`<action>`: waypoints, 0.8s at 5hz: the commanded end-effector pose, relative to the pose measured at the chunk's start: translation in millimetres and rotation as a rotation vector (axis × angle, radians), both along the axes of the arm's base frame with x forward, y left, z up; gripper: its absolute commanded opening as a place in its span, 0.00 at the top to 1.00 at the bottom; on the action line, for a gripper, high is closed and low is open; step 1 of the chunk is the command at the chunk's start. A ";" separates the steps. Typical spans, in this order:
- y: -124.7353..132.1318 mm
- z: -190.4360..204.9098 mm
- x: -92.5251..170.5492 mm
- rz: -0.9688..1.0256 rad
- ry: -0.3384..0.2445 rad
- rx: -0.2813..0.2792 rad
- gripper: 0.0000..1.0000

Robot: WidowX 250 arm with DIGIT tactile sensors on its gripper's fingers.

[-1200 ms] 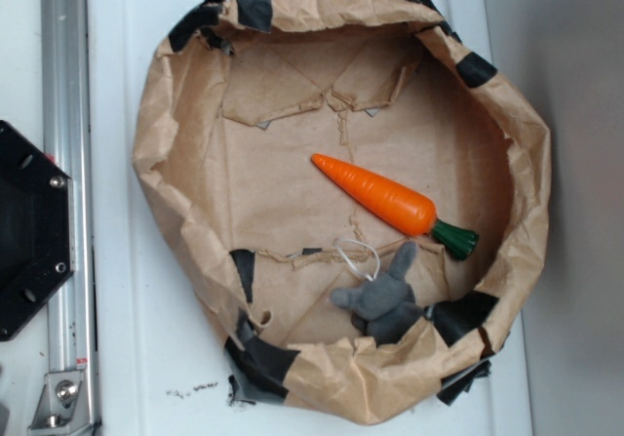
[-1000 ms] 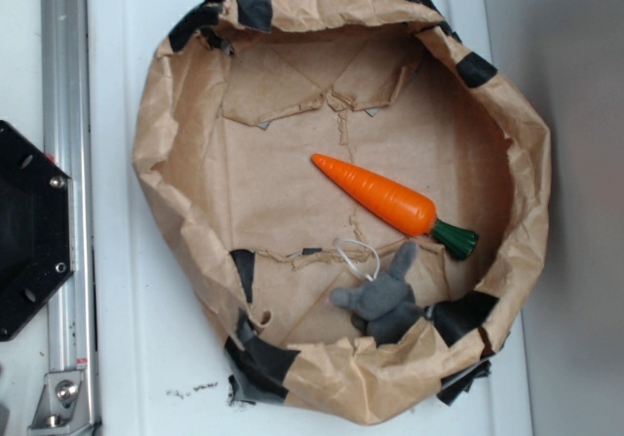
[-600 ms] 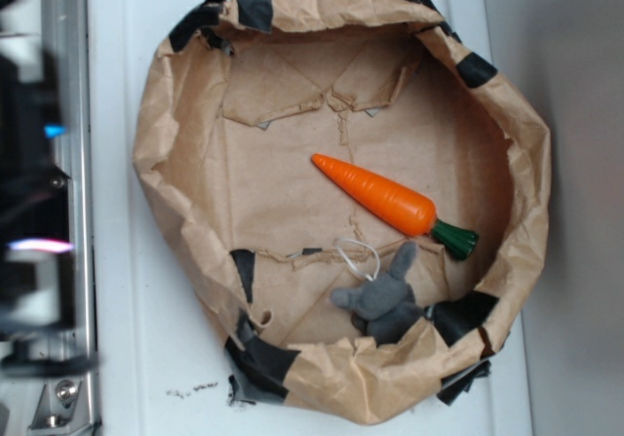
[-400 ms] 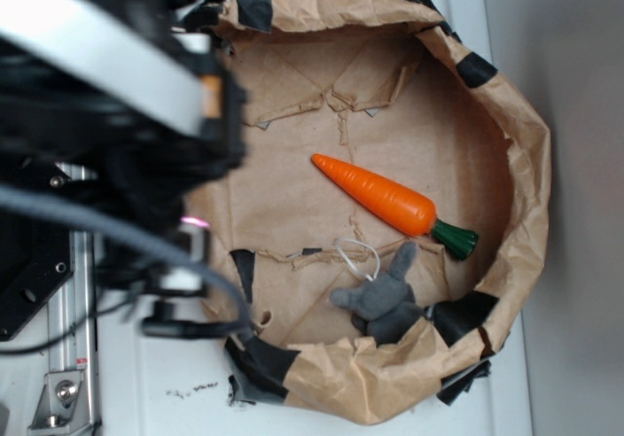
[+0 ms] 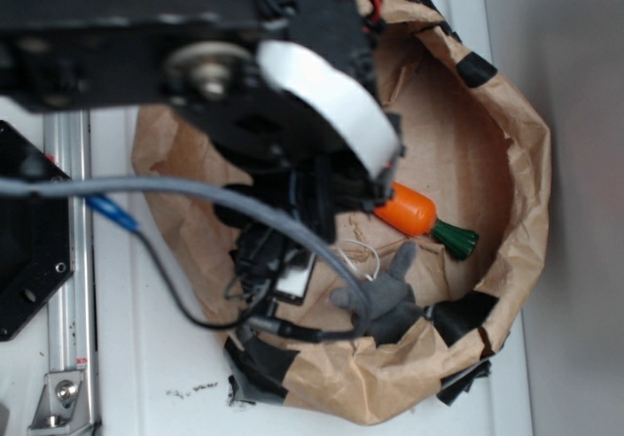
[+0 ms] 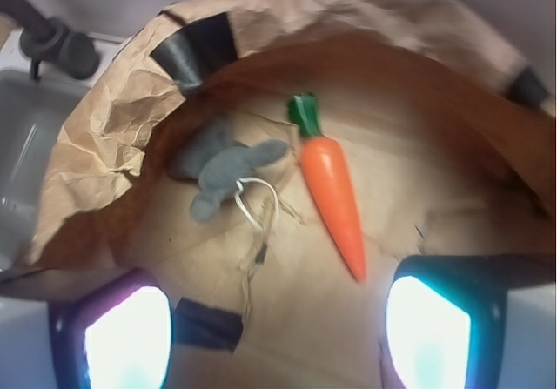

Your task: Grab the gray animal.

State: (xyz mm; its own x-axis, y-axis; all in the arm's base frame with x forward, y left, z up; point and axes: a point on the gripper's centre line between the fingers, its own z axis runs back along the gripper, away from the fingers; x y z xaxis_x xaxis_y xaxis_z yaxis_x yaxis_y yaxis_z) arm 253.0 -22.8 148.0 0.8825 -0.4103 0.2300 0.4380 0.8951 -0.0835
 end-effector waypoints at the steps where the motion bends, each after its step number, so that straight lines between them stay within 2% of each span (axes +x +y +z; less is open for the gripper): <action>1: -16.5 -42.3 29.6 -0.169 -0.076 0.052 0.00; 2: -35.9 -49.1 32.8 -0.241 -0.078 0.004 0.00; 3: -69.4 -60.9 16.5 -0.398 -0.085 -0.048 0.00; 4: -83.9 -62.2 5.0 -0.436 -0.100 -0.110 0.00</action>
State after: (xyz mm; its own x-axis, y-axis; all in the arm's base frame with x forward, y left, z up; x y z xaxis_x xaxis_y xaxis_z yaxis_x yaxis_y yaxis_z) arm 264.5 -90.6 70.8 0.6636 -0.6697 0.3335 0.7359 0.6645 -0.1300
